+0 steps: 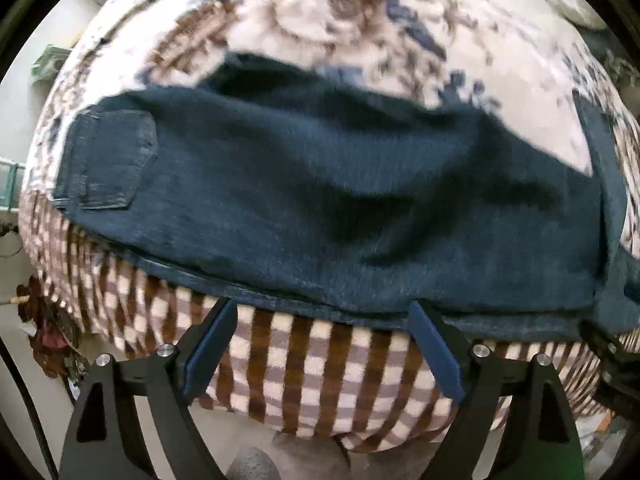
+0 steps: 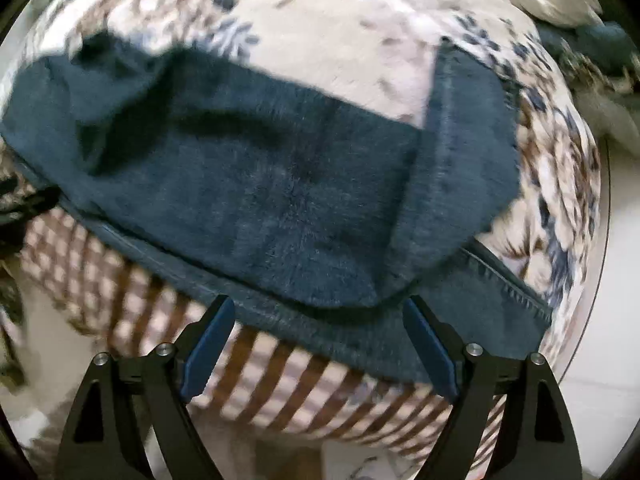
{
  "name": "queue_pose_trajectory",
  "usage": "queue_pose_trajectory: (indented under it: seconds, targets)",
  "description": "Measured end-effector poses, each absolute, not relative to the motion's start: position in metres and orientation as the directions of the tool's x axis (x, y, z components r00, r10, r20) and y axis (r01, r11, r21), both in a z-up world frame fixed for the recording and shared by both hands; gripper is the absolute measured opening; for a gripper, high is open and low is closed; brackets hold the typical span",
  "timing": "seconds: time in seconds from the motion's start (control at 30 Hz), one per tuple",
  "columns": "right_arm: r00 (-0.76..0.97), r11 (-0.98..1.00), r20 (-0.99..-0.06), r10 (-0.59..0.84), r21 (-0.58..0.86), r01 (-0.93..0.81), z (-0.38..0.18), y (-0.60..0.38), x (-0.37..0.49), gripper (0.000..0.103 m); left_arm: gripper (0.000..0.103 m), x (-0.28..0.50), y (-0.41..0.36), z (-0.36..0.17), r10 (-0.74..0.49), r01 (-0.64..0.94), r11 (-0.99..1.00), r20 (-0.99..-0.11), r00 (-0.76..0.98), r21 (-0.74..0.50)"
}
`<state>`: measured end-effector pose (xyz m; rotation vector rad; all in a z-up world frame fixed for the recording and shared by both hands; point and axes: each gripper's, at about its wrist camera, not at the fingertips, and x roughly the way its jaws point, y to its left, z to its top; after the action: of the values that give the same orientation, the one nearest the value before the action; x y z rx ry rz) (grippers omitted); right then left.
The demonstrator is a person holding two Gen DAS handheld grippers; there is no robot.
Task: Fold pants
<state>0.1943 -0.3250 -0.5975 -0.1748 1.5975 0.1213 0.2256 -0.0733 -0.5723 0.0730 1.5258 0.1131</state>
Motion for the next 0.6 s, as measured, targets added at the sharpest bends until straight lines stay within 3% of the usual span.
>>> queue_pose_trajectory:
  seconds: [0.1,0.27,0.4,0.43,0.47,0.5,0.53,0.6]
  targets:
    - [0.003,1.0,-1.0,0.004,0.004,-0.01,-0.576,-0.358,0.213,0.088,0.088,0.235,-0.084,-0.566,0.112,-0.03,0.994,-0.99,0.089,0.11]
    - [0.012,0.973,-0.991,-0.134,-0.129,0.19,-0.608,-0.403,0.295,0.088,0.088,0.28,-0.109,-0.582,0.192,-0.004,0.981,-0.973,0.126,0.193]
    - [-0.04,0.969,-0.971,-0.236,-0.238,0.06,-0.657,-0.388,0.349,0.087,0.088,0.292,-0.118,-0.594,0.2,-0.005,0.98,-0.973,0.117,0.201]
    - [-0.053,0.966,-0.965,-0.256,-0.257,0.015,-0.666,-0.383,0.354,0.081,0.088,0.29,-0.121,-0.594,0.202,0.003,0.979,-0.972,0.12,0.204]
    - [-0.043,0.962,-0.961,-0.272,-0.273,0.001,-0.668,-0.382,0.355,0.054,0.088,0.29,-0.123,-0.597,0.195,0.009,0.98,-0.974,0.115,0.198]
    - [-0.018,0.958,-0.958,-0.288,-0.288,0.008,-0.663,-0.385,0.353,0.035,0.088,0.288,-0.125,-0.598,0.191,0.012,0.981,-0.976,0.104,0.194]
    - [0.001,0.955,-0.956,-0.293,-0.293,0.042,-0.655,-0.392,0.348,0.006,0.088,0.286,-0.129,-0.598,0.184,0.018,0.982,-0.978,0.095,0.187]
    - [0.034,0.945,-0.963,-0.267,-0.255,0.205,-0.627,-0.426,0.326,0.006,0.088,0.28,-0.137,-0.596,0.17,0.033,0.984,-0.981,0.093,0.174]
